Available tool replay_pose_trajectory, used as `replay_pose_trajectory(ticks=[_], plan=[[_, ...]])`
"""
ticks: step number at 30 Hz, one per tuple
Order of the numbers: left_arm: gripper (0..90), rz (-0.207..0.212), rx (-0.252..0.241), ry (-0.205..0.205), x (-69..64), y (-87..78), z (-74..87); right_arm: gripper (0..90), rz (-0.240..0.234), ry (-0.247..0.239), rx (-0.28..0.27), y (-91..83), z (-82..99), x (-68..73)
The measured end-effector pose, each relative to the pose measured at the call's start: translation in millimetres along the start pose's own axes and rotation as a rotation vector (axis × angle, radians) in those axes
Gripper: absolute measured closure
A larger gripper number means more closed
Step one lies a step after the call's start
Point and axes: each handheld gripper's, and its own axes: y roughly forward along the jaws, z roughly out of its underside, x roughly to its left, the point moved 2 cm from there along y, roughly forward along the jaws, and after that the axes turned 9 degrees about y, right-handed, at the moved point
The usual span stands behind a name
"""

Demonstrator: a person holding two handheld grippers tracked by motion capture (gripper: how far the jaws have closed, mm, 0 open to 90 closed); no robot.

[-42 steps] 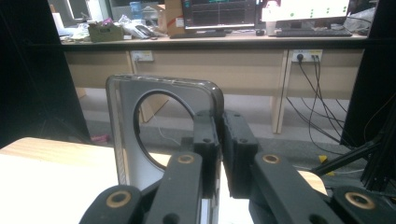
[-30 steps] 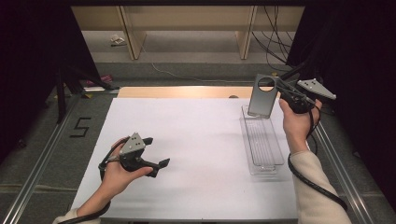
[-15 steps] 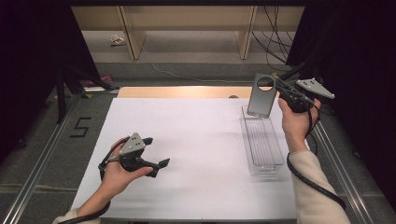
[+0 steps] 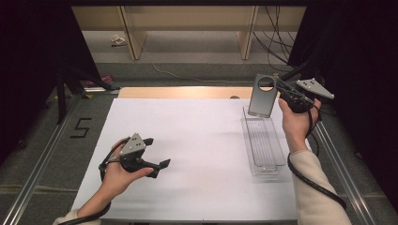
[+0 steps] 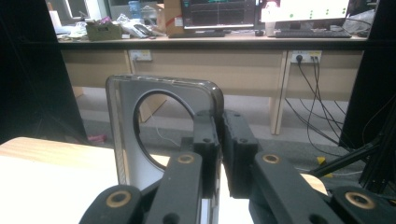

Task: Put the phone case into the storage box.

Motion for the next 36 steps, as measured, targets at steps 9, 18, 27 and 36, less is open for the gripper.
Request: replay_pose_trajectory(ticks=[9,18,27,36], plan=[[0.4,0.0,0.0,-0.001,0.2,-0.1,0.1,85.2,0.01,-0.011,0.001,3.3,1.9,-0.5],[0.4,0.0,0.002,0.0,0.1,0.2,0.4,85.2,0.018,-0.013,0.001,5.3,3.5,-1.7],[0.4,0.002,0.003,-0.001,0.3,0.3,0.7,85.2,0.025,-0.019,0.004,7.7,5.2,-2.3],[0.4,0.002,0.003,-0.002,0.3,0.3,0.6,85.2,0.03,-0.023,0.01,11.0,7.9,-1.9]])
